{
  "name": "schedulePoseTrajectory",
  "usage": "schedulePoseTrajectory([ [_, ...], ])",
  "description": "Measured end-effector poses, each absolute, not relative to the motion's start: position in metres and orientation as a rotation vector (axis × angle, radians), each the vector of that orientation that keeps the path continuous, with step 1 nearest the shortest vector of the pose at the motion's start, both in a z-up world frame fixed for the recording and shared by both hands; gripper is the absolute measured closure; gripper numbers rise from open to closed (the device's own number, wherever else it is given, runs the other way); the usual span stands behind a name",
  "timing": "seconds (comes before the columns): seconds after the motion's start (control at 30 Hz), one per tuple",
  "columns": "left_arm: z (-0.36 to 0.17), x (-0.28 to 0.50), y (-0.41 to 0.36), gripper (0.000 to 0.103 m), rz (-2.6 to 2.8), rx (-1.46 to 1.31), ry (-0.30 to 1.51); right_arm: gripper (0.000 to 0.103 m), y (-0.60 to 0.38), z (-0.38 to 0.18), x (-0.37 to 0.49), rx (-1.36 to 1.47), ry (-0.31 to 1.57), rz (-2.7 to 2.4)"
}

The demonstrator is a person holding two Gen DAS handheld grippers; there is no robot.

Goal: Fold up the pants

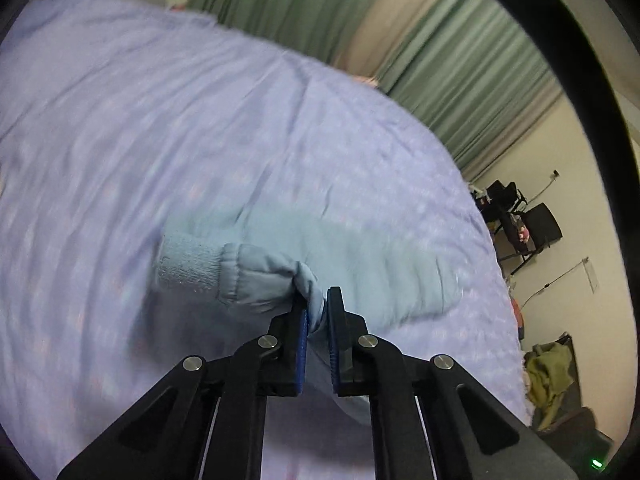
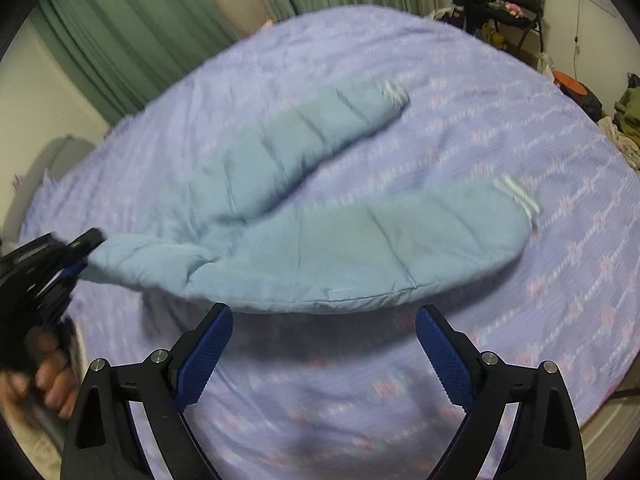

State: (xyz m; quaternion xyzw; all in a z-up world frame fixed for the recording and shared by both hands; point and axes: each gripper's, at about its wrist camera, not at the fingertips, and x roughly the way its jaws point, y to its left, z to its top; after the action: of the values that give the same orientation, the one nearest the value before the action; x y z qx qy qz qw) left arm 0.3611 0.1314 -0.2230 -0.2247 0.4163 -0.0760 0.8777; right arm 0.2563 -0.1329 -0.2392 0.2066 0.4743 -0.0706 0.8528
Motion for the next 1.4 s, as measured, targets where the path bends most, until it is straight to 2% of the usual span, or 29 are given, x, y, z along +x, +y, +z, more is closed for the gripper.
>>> schedulePoseTrajectory([
  [0.23,-0.255,0.465,0.124,0.093,-0.075,-0.31,0.923,0.009,-0.134,-0.218,0.297,0.428,0.878,-0.16],
  [0.43,-0.303,0.489,0.114,0.09,0.0,-0.179,1.047,0.009,-0.126,-0.222,0.327,0.358,0.871,-0.178],
  [0.6,-0.271,0.469,0.11,0.08,-0.018,-0.1,0.983,0.009,-0.138,-0.224,0.32,0.37,0.841,-0.165],
  [0.67,-0.252,0.451,0.113,0.07,-0.024,-0.104,0.927,0.009,-0.149,-0.227,0.316,0.385,0.837,-0.176],
  [0.7,-0.249,0.446,0.117,0.051,-0.016,-0.098,0.903,0.009,-0.157,-0.229,0.315,0.393,0.838,-0.182],
  [0.73,-0.242,0.435,0.119,0.011,0.019,-0.08,0.85,0.009,-0.163,-0.231,0.315,0.394,0.841,-0.189],
  [0.77,-0.235,0.424,0.121,0.0,0.072,-0.047,0.79,0.009,-0.169,-0.234,0.314,0.392,0.844,-0.202],
  [0.83,-0.226,0.414,0.119,0.003,0.087,0.033,0.723,0.009,-0.186,-0.239,0.315,0.379,0.848,-0.232],
  [1.0,-0.235,0.385,0.07,0.003,-0.103,0.224,0.725,0.009,-0.219,-0.257,0.319,0.368,0.837,-0.263],
  [1.17,-0.272,0.361,0.0,0.003,-0.285,0.421,0.707,0.009,-0.253,-0.289,0.338,0.417,0.88,-0.275],
  [1.4,-0.315,0.359,-0.049,0.003,-0.36,0.59,0.705,0.009,-0.279,-0.333,0.373,0.448,0.964,-0.228],
])
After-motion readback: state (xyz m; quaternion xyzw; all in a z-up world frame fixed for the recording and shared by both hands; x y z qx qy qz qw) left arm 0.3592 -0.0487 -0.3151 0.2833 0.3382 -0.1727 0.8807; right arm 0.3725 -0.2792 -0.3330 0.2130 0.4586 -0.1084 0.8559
